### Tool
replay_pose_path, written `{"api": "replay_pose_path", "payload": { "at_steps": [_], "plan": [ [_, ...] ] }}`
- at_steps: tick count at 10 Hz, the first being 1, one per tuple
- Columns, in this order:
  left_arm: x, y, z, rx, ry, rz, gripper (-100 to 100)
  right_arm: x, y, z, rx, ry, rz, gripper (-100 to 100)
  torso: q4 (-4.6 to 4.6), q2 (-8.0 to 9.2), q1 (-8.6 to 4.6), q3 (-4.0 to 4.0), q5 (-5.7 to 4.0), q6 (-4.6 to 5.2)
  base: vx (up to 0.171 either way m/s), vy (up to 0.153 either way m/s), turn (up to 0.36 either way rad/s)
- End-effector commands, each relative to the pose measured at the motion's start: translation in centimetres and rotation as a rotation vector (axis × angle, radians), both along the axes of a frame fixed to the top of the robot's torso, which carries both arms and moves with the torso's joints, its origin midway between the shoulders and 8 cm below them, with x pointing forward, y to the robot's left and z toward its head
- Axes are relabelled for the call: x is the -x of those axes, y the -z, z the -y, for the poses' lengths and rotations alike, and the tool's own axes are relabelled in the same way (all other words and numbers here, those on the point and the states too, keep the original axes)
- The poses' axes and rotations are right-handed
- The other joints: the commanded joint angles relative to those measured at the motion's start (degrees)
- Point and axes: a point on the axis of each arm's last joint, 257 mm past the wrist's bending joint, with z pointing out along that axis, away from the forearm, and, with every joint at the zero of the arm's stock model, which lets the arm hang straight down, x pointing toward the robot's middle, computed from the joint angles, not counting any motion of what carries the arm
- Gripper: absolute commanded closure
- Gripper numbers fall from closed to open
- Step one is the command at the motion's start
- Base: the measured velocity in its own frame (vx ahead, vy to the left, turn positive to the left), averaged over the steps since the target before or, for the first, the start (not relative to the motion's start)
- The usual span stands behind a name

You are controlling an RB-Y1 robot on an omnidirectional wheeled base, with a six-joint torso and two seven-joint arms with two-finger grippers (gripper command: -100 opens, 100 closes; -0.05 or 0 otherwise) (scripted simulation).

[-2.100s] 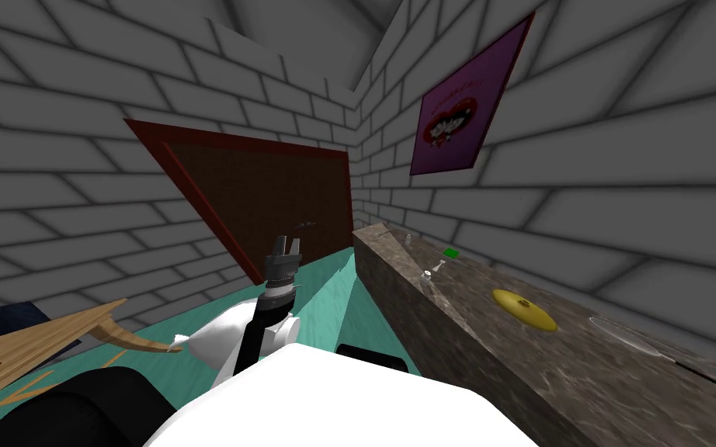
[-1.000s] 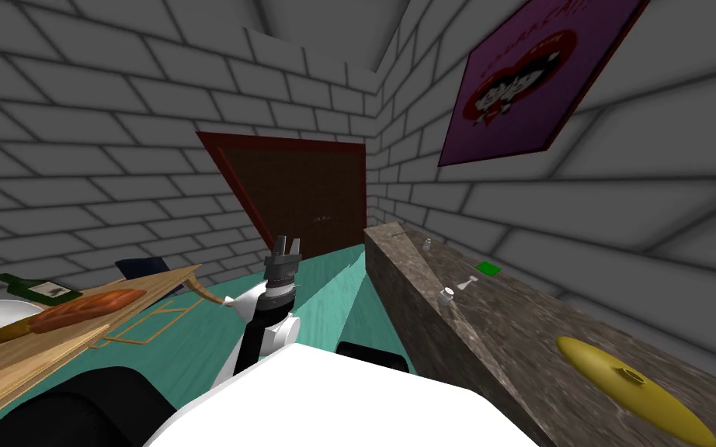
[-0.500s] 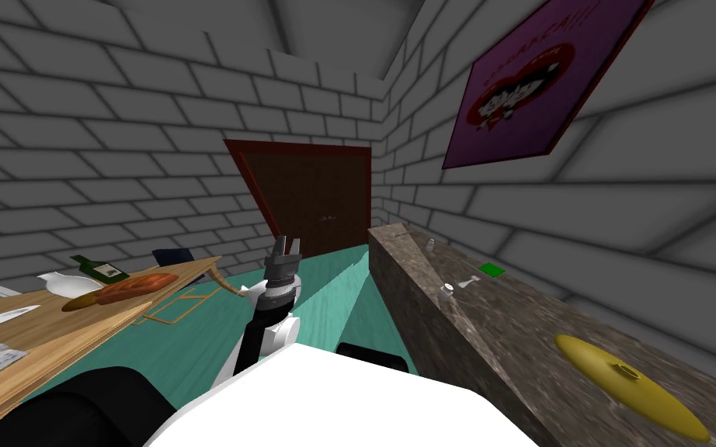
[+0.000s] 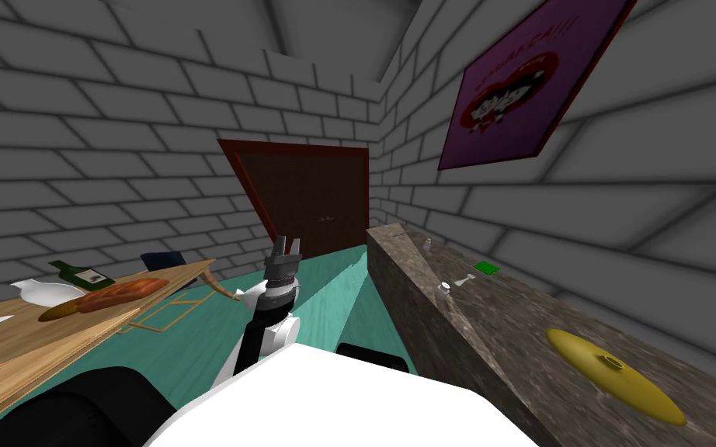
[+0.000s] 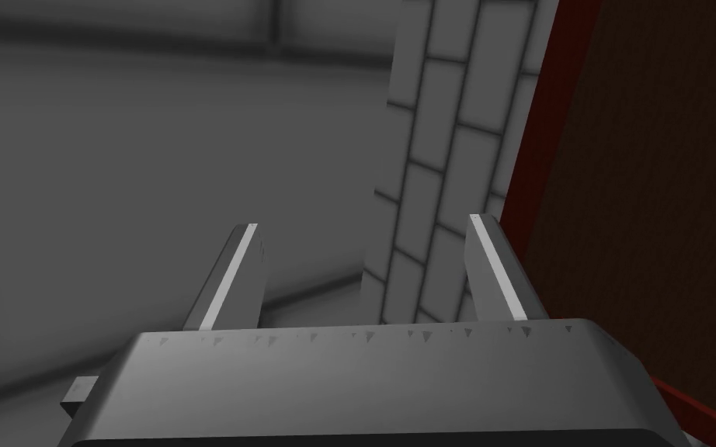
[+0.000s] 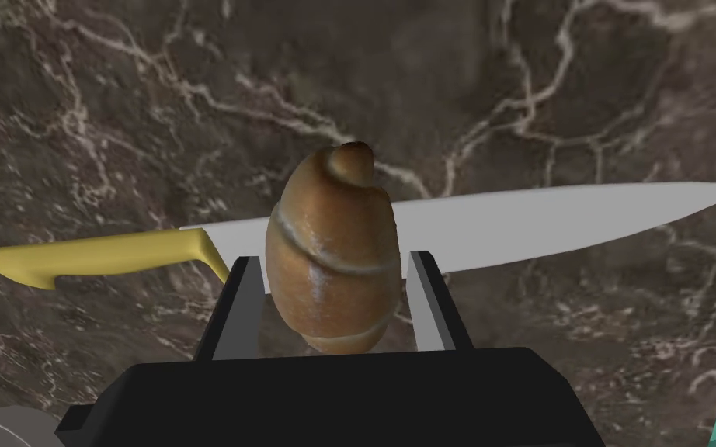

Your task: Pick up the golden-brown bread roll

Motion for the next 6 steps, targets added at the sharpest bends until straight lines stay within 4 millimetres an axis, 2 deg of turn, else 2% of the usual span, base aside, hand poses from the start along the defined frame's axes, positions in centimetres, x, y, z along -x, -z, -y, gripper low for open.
{"api": "replay_pose_path", "payload": {
  "at_steps": [1, 3, 4, 5, 6],
  "plan": [
    [0.0, 0.0, 0.0, 0.0, 0.0, 0.0, 0, -1.0, -0.6, 0.3, -0.001, -0.045, -0.002, 100, 0.0, 0.0, 0.0, 0.0, 0.0, 0.0, 0.148, -0.001, -0.42],
    [0.0, 0.0, 0.0, 0.0, 0.0, 0.0, 0, -2.3, -1.4, 0.6, -0.001, -0.099, -0.003, 100, -0.07, -0.39, 0.05, -0.22, 0.01, -0.13, 0.163, 0.008, -0.234],
    [0.0, 0.0, 0.0, 0.0, 0.0, 0.0, 0, -3.3, -1.9, 0.7, 0.0, -0.134, -0.003, 100, -0.1, -0.54, 0.07, -0.3, 0.01, -0.17, 0.201, 0.025, -0.396],
    [0.0, 0.0, 0.0, 0.0, 0.0, 0.0, 0, -2.6, -1.5, 0.6, 0.0, -0.11, -0.001, 100, -0.13, -0.62, 0.14, -0.36, 0.03, -0.07, 0.086, 0.022, -0.097],
    [0.0, 0.0, 0.0, 0.0, 0.0, 0.0, 0, -2.6, -1.5, 0.6, -0.001, -0.115, -0.004, 0, -0.08, -0.37, 0.09, -0.23, 0.02, -0.24, 0.013, 0.006, 0.013]
  ]
}}
